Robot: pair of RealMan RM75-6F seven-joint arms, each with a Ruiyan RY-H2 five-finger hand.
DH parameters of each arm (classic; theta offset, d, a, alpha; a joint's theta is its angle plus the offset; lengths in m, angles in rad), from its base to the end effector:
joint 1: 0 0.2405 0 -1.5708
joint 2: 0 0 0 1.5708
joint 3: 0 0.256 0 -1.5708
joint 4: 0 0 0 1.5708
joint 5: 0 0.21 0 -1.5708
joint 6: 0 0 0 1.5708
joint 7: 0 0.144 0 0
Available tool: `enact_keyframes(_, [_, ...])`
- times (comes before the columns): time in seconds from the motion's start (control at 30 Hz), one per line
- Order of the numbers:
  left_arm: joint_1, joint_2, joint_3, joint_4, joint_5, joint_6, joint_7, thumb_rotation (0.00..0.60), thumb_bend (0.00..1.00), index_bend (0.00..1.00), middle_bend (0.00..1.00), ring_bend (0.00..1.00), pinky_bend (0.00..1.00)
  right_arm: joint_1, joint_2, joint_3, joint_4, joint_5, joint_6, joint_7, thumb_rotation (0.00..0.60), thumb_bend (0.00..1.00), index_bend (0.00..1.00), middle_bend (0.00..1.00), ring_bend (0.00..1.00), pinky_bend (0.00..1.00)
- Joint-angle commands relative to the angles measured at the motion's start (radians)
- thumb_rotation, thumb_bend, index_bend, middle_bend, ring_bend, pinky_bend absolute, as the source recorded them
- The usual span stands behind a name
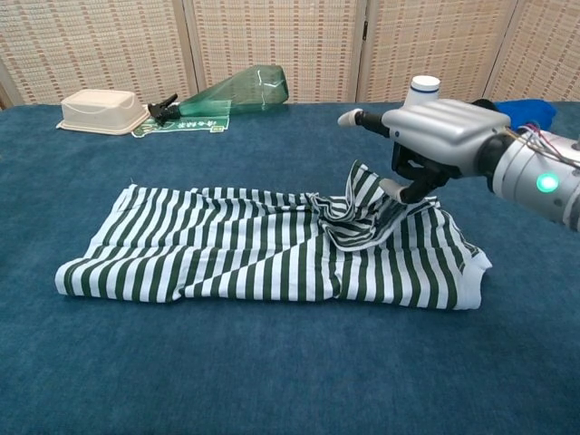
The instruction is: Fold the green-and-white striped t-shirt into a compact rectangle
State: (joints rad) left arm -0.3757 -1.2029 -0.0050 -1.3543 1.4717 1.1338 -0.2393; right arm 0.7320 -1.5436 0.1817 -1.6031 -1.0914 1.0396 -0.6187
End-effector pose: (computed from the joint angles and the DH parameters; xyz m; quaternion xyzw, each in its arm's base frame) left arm -0.3229 0.2683 0.1143 -0.6766 -0.4380 -0.3454 0.4807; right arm -0.1246 -0.3268 -0.0112 0.7683 -0.3010 0.3519 0.4419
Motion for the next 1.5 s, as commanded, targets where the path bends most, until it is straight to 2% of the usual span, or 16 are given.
enact_keyframes(0.03, [0.000, 0.002, -0.001, -0.002, -0.003, -0.001, 0.003, 0.600, 0.66, 0.10, 0.94, 0.89, 0.98, 0.057, 0.019, 0.069, 0.033, 0.134, -0.093, 0.031, 0.600, 0.49, 0.06, 0.94, 0.98, 1.00])
enact_keyframes(0.17, [0.002, 0.006, -0.001, -0.006, -0.006, -0.002, 0.012, 0.600, 0.66, 0.10, 0.94, 0.89, 0.98, 0.118, 0.016, 0.094, 0.099, 0.240, -0.182, 0.021, 0.600, 0.59, 0.08, 0.94, 0.98, 1.00])
enact_keyframes(0.3, [0.003, 0.007, 0.000, -0.011, -0.009, -0.004, 0.022, 0.600, 0.66, 0.10, 0.94, 0.89, 0.98, 0.174, 0.008, 0.093, 0.153, 0.318, -0.239, -0.004, 0.600, 0.72, 0.10, 0.94, 0.98, 1.00])
enact_keyframes(0.43, [0.005, 0.010, 0.000, -0.017, -0.011, -0.005, 0.028, 0.600, 0.66, 0.10, 0.94, 0.89, 0.98, 0.224, 0.008, 0.072, 0.188, 0.406, -0.295, -0.027, 0.600, 0.83, 0.14, 0.94, 0.98, 1.00])
enact_keyframes(0.6, [0.009, 0.012, 0.002, -0.018, -0.014, -0.006, 0.030, 0.600, 0.66, 0.10, 0.94, 0.89, 0.98, 0.250, 0.024, 0.035, 0.182, 0.454, -0.324, -0.028, 0.600, 0.88, 0.23, 0.94, 0.98, 1.00])
enact_keyframes(0.77, [0.010, 0.008, 0.004, -0.015, -0.013, -0.008, 0.029, 0.600, 0.66, 0.10, 0.94, 0.89, 0.98, 0.236, 0.053, -0.002, 0.136, 0.427, -0.306, 0.006, 0.600, 0.88, 0.29, 0.95, 0.98, 1.00])
enact_keyframes(1.07, [0.005, 0.004, 0.005, -0.016, -0.006, -0.012, 0.036, 0.600, 0.66, 0.10, 0.94, 0.89, 0.98, 0.139, 0.130, -0.084, 0.011, 0.252, -0.219, 0.097, 0.600, 0.88, 0.30, 0.95, 0.98, 1.00])
enact_keyframes(1.27, [0.001, 0.002, 0.006, -0.025, -0.002, -0.017, 0.044, 0.600, 0.66, 0.10, 0.94, 0.89, 0.98, 0.107, 0.136, -0.128, 0.006, 0.211, -0.196, 0.111, 0.600, 0.88, 0.30, 0.95, 0.98, 1.00])
enact_keyframes(1.5, [0.000, 0.002, 0.009, -0.032, -0.004, -0.024, 0.056, 0.600, 0.66, 0.10, 0.94, 0.89, 0.98, 0.104, 0.092, -0.160, 0.077, 0.232, -0.213, 0.093, 0.600, 0.88, 0.30, 0.95, 0.98, 1.00])
